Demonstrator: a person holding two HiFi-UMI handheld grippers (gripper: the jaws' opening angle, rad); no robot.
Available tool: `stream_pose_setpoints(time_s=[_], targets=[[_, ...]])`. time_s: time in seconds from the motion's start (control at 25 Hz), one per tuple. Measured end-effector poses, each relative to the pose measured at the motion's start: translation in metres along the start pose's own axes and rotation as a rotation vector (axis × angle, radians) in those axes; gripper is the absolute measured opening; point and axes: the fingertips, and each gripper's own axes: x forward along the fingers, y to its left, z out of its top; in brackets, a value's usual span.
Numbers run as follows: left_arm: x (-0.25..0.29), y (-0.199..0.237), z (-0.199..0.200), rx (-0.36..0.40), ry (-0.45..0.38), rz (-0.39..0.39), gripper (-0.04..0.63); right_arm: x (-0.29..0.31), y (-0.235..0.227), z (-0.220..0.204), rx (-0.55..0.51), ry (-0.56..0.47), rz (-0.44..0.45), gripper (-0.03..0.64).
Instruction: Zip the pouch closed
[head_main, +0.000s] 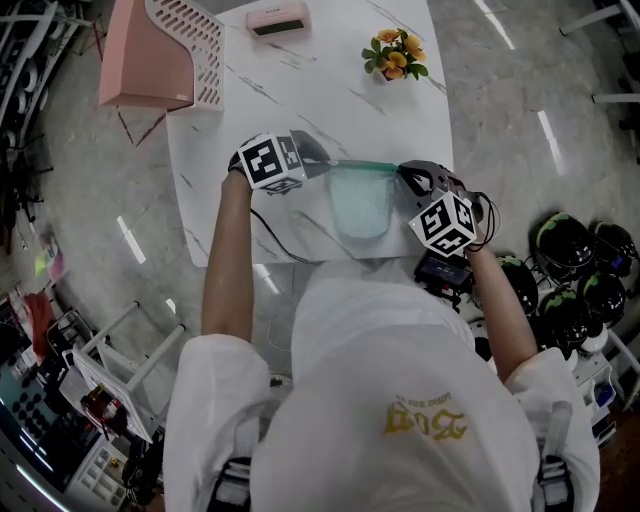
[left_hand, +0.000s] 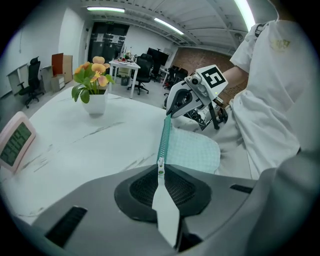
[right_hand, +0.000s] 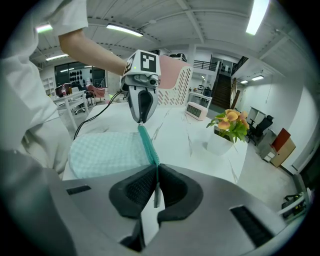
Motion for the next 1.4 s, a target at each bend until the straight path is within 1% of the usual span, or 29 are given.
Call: stream_pose_setpoints(time_s=[0.08, 0.2, 0.24, 0.28, 0.4, 0.44, 0.48, 0.6, 0.64, 0.68, 0.76, 0.84, 0.88, 1.0, 1.04, 1.12, 1.2, 1.28, 1.4], targets=[[0.003, 0.005, -0.002, -0.005, 0.0, 0.039, 0.061, 0.004, -0.004, -0.001, 0.056, -0.007, -0.019, 0.031], [0.008, 0.015, -0.002, -0.033, -0.021, 0.115, 0.066, 0.004, -0.015, 0.002, 0.185, -0.05, -0.047, 0.047], [0.008, 0.018, 0.0, -0.047, -0.044, 0.143, 0.069, 0.004, -0.018, 0.003, 0.223, -0.059, -0.05, 0.057], [0.008, 0.02, 0.003, -0.068, -0.076, 0.169, 0.089, 0.002, -0.02, 0.004, 0.255, -0.066, -0.052, 0.067], [0.002, 0.022, 0.011, -0.158, -0.191, 0.229, 0.156, -0.003, -0.028, 0.004, 0.342, -0.087, -0.066, 0.081], [-0.001, 0.022, 0.014, -0.184, -0.224, 0.253, 0.163, -0.006, -0.031, 0.003, 0.376, -0.098, -0.074, 0.086], [-0.005, 0.022, 0.017, -0.207, -0.259, 0.286, 0.154, -0.009, -0.035, 0.003, 0.414, -0.112, -0.083, 0.087], [-0.025, 0.023, 0.032, -0.281, -0.406, 0.421, 0.082, -0.022, -0.047, 0.008, 0.545, -0.175, -0.109, 0.069], [-0.033, 0.022, 0.036, -0.304, -0.449, 0.469, 0.075, -0.027, -0.05, 0.011, 0.583, -0.204, -0.113, 0.064], [-0.041, 0.02, 0.04, -0.321, -0.482, 0.515, 0.072, -0.031, -0.052, 0.017, 0.615, -0.235, -0.114, 0.06], [-0.054, 0.013, 0.046, -0.346, -0.537, 0.589, 0.046, -0.041, -0.055, 0.029, 0.659, -0.297, -0.113, 0.048], [-0.067, 0.002, 0.053, -0.389, -0.615, 0.638, 0.02, -0.052, -0.055, 0.042, 0.688, -0.352, -0.115, 0.029], [-0.074, -0.005, 0.057, -0.423, -0.664, 0.654, 0.018, -0.058, -0.054, 0.049, 0.698, -0.378, -0.116, 0.017], [-0.092, -0.024, 0.066, -0.556, -0.827, 0.669, 0.018, -0.075, -0.048, 0.069, 0.717, -0.457, -0.106, 0.011], [-0.097, -0.029, 0.069, -0.592, -0.874, 0.674, 0.018, -0.08, -0.047, 0.076, 0.718, -0.481, -0.106, 0.011], [-0.108, -0.036, 0.071, -0.64, -0.944, 0.704, 0.017, -0.087, -0.047, 0.086, 0.703, -0.51, -0.122, 0.011], [-0.12, -0.04, 0.071, -0.668, -0.999, 0.752, 0.017, -0.092, -0.047, 0.092, 0.672, -0.519, -0.145, 0.011], [-0.131, -0.045, 0.072, -0.668, -1.034, 0.794, 0.017, -0.096, -0.049, 0.096, 0.661, -0.529, -0.157, 0.011], [-0.133, -0.051, 0.075, -0.655, -1.023, 0.831, 0.017, -0.101, -0.051, 0.099, 0.669, -0.54, -0.168, 0.011]])
